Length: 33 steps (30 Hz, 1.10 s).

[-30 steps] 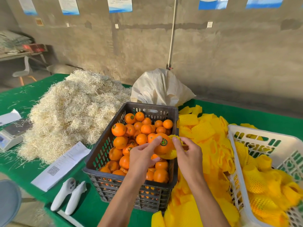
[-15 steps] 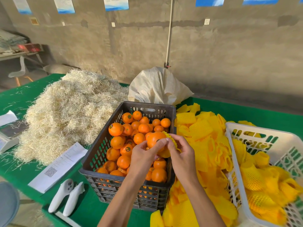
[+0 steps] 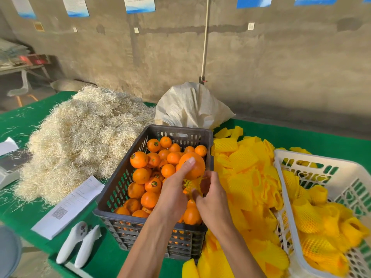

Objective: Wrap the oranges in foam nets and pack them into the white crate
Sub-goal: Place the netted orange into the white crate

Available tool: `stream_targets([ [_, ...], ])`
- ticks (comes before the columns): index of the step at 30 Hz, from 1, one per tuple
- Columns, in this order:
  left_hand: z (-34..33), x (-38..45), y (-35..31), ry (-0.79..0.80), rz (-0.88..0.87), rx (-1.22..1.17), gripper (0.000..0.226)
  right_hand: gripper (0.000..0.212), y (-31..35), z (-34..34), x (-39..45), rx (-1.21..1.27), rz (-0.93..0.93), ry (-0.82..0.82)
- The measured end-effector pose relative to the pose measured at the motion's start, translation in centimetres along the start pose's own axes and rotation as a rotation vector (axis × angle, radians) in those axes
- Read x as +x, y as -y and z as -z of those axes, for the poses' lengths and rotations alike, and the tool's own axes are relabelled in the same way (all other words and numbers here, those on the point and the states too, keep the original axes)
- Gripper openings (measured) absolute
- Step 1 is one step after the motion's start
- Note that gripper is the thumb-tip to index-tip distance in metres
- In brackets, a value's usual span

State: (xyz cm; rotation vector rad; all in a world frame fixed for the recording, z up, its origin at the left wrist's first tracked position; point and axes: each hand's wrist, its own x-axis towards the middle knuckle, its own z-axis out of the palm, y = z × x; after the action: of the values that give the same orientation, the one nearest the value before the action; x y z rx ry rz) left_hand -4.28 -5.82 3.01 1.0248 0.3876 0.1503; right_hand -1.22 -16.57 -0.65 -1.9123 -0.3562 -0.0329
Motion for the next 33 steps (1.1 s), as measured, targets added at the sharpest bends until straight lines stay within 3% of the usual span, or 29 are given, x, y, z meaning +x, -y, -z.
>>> stream_targets([
  [3, 0.1, -0.3, 0.3, 0.042, -0.019, 0.050, 0.064, 0.032, -0.3, 0.3, 0.2, 0.036, 0.002, -0.069],
  [7, 1.2, -0.5, 0.9, -0.046, -0.088, 0.202, 0.075, 0.016, -0.7, 1.6, 0.9, 0.153, -0.014, -0.139],
  [9, 1.5, -0.6, 1.4, -0.095, -0.213, 0.369, 0.061, 0.016, -0.4, 2.3, 1.2, 0.201, 0.018, -0.187],
  [11, 1.3, -0.9, 1.9, -0.122, -0.388, 0.572, 0.025, 0.017, 0.2, 2.5, 1.1, 0.158, 0.111, -0.200],
  [12, 1.1, -1.0, 2.1, -0.122, -0.476, 0.658, 0.022, 0.019, 0.5, 2.5, 0.9, 0.113, 0.167, -0.202],
  [14, 1.0, -0.8, 2.2, -0.172, -0.541, 0.745, 0.026, 0.020, 0.7, 2.3, 0.4, 0.033, 0.277, -0.221],
  [18, 1.5, 0.3, 2.2, -0.339, -0.431, 0.886, 0.069, 0.019, 0.6, 2.1, -0.2, -0.045, 0.431, -0.217],
  [23, 1.2, -0.2, 2.0, -0.342, -0.649, 1.094, 0.073, 0.015, 0.2, 1.4, -0.7, -0.067, 0.439, -0.218],
  [26, 1.1, -0.6, 1.8, -0.198, -0.691, 1.036, 0.071, 0.027, 0.2, 1.6, -0.4, -0.107, 0.371, -0.222],
  [30, 0.6, -0.9, 1.9, -0.035, -0.539, 0.689, 0.081, 0.048, 0.5, 2.5, -0.3, -0.044, 0.206, -0.130],
  [33, 0.3, -0.7, 1.8, 0.028, -0.462, 0.523, 0.062, 0.043, 0.3, 3.4, -0.1, -0.017, 0.183, -0.145],
])
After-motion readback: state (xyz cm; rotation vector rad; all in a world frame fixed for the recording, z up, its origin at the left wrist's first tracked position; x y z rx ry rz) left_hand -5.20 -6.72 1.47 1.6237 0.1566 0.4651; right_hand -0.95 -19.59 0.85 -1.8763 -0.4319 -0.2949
